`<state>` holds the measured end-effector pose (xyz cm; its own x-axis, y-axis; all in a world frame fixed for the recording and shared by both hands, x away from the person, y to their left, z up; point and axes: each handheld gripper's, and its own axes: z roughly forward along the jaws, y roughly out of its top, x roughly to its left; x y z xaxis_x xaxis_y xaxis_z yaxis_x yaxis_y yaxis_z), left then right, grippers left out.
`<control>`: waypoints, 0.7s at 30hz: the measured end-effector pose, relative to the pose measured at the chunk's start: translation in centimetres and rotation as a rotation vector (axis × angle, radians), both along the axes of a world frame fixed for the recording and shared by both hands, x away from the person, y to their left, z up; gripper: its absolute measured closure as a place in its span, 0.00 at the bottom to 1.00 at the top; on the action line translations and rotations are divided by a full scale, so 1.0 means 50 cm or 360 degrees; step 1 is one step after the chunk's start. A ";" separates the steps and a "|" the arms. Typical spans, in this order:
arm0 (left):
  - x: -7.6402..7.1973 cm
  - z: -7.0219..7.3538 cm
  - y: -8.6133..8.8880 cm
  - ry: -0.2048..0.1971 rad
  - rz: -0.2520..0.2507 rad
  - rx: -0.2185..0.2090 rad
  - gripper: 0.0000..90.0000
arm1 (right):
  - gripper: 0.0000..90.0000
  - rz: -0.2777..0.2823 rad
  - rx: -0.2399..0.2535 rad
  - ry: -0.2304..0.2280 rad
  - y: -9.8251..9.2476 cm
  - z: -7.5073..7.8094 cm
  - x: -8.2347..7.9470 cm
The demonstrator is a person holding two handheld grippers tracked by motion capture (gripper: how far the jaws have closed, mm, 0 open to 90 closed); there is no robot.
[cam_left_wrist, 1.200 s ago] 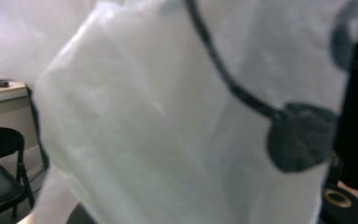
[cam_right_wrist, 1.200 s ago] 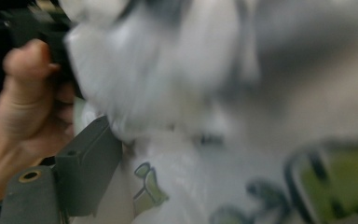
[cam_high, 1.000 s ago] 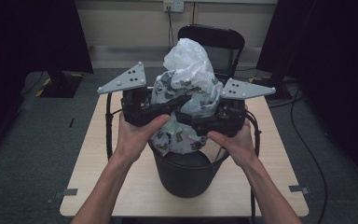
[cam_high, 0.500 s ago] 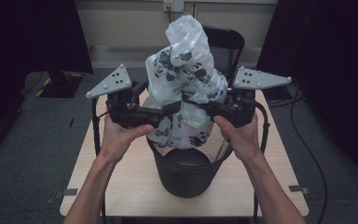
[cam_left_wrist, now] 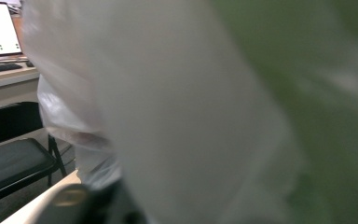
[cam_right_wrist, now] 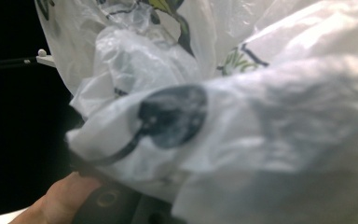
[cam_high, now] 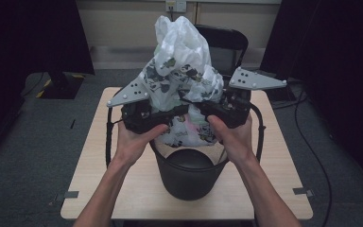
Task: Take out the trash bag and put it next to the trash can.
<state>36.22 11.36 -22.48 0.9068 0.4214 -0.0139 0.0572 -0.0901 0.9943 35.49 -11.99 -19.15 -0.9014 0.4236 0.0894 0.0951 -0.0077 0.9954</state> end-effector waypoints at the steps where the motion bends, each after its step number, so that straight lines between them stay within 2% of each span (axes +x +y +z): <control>1: 0.000 0.000 0.000 0.0000 0.0000 0.0000 0.91 | 0.97 0.0000 0.0000 0.0000 0.000 0.000 0.000; 2: 0.001 0.001 0.001 -0.0002 0.0005 0.0020 0.92 | 0.87 -0.0011 0.0000 0.0009 -0.006 -0.008 0.002; 3: 0.003 0.001 0.003 0.0006 0.0004 0.0015 0.94 | 0.80 -0.0035 -0.0004 0.0009 -0.008 -0.010 0.002; 4: 0.003 0.001 0.003 0.0006 0.0004 0.0015 0.94 | 0.80 -0.0035 -0.0004 0.0009 -0.008 -0.010 0.002; 5: 0.006 0.002 0.007 0.0019 -0.0005 0.0013 0.95 | 0.65 -0.0071 -0.0033 -0.0018 -0.013 -0.010 -0.002; 6: 0.006 0.002 0.007 0.0019 -0.0005 0.0013 0.95 | 0.65 -0.0071 -0.0033 -0.0018 -0.013 -0.010 -0.002; 7: 0.009 0.004 0.014 0.0033 -0.0005 -0.0005 0.95 | 0.49 -0.0131 -0.0026 -0.0023 -0.024 -0.006 -0.005; 9: 0.010 0.005 0.017 0.0042 -0.0004 -0.0024 0.95 | 0.41 -0.0175 -0.0027 -0.0021 -0.037 -0.001 -0.005; 10: 0.012 0.008 0.024 0.0048 -0.0009 -0.0049 0.95 | 0.39 -0.0200 -0.0040 -0.0022 -0.043 0.000 -0.005; 11: 0.012 0.009 0.026 0.0045 -0.0009 -0.0044 0.95 | 0.37 -0.0221 -0.0045 -0.0025 -0.048 0.000 -0.005; 15: 0.011 0.016 0.031 0.0044 0.0006 -0.0040 0.95 | 0.32 -0.0214 -0.0035 -0.0023 -0.062 -0.001 -0.006; 16: 0.013 0.021 0.036 0.0045 -0.0003 -0.0053 0.95 | 0.30 -0.0189 -0.0041 -0.0031 -0.067 -0.008 -0.007; 19: 0.014 0.028 0.038 0.0034 0.0025 -0.0051 0.95 | 0.29 -0.0194 -0.0066 -0.0008 -0.066 -0.017 -0.005; 21: 0.016 0.033 0.040 0.0026 0.0025 -0.0045 0.95 | 0.28 -0.0181 -0.0049 -0.0012 -0.068 -0.027 -0.004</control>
